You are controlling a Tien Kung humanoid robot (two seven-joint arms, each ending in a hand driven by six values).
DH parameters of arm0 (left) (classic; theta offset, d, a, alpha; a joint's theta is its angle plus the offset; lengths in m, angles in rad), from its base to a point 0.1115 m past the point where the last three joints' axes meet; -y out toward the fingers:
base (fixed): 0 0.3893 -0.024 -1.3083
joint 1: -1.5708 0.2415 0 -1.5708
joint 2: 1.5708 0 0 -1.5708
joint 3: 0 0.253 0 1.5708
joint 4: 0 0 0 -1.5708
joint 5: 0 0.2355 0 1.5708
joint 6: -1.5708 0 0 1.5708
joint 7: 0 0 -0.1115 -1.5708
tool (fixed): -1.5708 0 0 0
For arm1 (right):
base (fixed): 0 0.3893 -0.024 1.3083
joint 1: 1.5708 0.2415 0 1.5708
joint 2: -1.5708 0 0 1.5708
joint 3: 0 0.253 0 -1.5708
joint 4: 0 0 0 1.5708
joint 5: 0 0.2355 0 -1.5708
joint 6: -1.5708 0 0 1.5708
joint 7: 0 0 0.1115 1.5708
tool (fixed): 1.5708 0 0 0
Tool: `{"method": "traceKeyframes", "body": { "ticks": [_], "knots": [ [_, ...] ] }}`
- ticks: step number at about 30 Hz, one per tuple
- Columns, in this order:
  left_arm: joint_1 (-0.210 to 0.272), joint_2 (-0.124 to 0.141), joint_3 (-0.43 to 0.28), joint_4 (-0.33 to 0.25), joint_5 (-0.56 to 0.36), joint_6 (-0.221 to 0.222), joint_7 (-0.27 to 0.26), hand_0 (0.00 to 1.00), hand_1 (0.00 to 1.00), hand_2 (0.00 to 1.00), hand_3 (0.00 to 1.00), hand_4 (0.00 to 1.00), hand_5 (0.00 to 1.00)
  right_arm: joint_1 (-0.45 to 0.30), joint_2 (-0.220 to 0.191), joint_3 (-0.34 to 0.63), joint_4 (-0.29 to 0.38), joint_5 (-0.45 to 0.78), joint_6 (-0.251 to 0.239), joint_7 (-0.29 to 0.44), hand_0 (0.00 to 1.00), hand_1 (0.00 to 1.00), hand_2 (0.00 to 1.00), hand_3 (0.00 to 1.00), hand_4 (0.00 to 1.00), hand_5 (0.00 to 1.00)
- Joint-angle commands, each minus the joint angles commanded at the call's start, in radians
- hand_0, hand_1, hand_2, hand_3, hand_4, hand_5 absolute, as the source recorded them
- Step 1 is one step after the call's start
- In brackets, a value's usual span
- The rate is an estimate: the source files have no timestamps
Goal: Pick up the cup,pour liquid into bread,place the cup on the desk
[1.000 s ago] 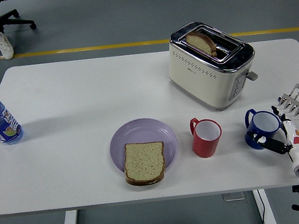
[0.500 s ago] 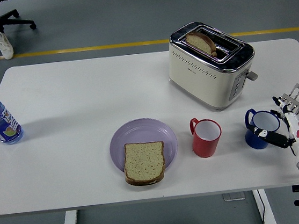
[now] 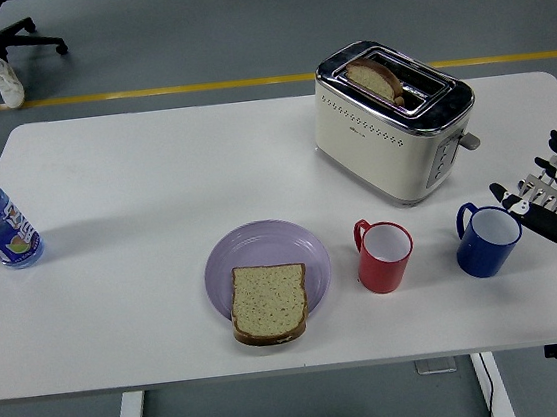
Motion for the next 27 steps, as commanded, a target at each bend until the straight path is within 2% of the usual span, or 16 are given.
{"method": "traceKeyframes", "body": {
  "ticks": [3, 4, 15, 27],
  "knots": [
    [-0.002, 0.003, -0.007, -0.001, 0.004, 0.001, -0.001, 0.622, 0.586, 0.61, 0.558, 0.372, 0.995, 0.003, -0.001, 0.02, 0.032, 0.069, 0.015, -0.009, 0.845, 0.736, 0.828, 0.803, 0.735, 0.029],
    [-0.002, 0.004, -0.009, -0.001, 0.005, 0.001, -0.001, 0.622, 0.582, 0.609, 0.558, 0.374, 0.995, 0.004, -0.001, 0.024, 0.037, 0.086, 0.016, -0.011, 0.742, 0.66, 0.722, 0.66, 0.612, 0.002],
    [-0.005, 0.011, -0.02, -0.002, 0.013, 0.002, -0.002, 0.622, 0.583, 0.61, 0.558, 0.374, 0.996, 0.005, 0.005, 0.053, 0.056, 0.171, 0.067, -0.062, 0.712, 0.645, 0.69, 0.64, 0.606, 0.002],
    [-0.008, 0.022, 0.007, -0.004, 0.007, 0.001, -0.002, 0.624, 0.587, 0.612, 0.557, 0.375, 0.998, -0.006, 0.009, 0.068, 0.055, 0.213, 0.065, -0.071, 0.702, 0.639, 0.671, 0.643, 0.614, 0.002]
  ]
}}
